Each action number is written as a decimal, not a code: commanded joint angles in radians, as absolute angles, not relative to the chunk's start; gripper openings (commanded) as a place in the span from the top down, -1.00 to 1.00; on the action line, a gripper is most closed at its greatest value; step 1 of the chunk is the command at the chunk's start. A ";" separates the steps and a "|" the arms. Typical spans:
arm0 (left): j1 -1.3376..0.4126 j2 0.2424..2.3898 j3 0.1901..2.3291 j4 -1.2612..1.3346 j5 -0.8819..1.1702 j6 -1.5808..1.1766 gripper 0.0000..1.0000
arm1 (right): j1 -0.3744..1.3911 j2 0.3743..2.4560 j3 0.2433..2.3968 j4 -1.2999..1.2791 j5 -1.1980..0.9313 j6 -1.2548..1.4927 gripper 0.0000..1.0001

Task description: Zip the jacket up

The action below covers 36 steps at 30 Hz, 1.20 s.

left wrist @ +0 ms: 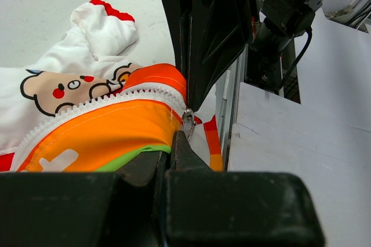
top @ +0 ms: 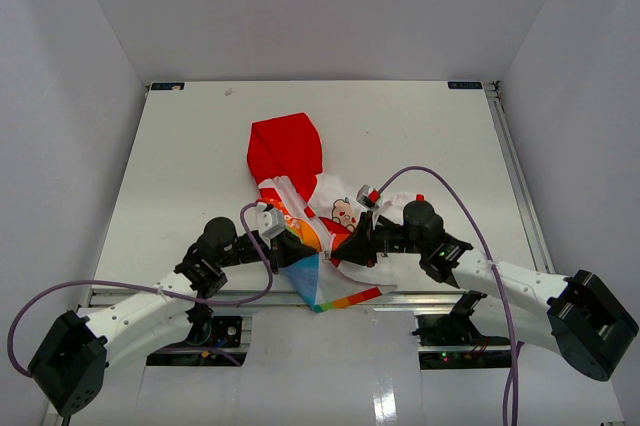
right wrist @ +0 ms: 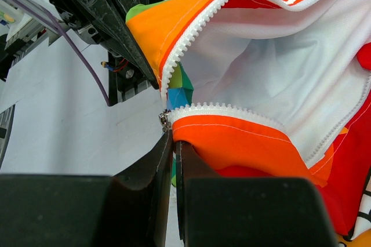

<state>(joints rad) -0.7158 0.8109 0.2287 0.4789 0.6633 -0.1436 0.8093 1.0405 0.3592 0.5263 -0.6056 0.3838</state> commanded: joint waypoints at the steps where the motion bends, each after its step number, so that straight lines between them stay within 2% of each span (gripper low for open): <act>1: -0.719 0.825 0.231 0.490 0.686 -0.121 1.00 | 0.800 1.026 0.380 0.566 -0.611 0.390 0.84; 36: -0.719 0.873 0.235 0.511 0.750 -0.120 1.00 | 0.787 1.022 0.425 0.569 -0.640 0.440 0.85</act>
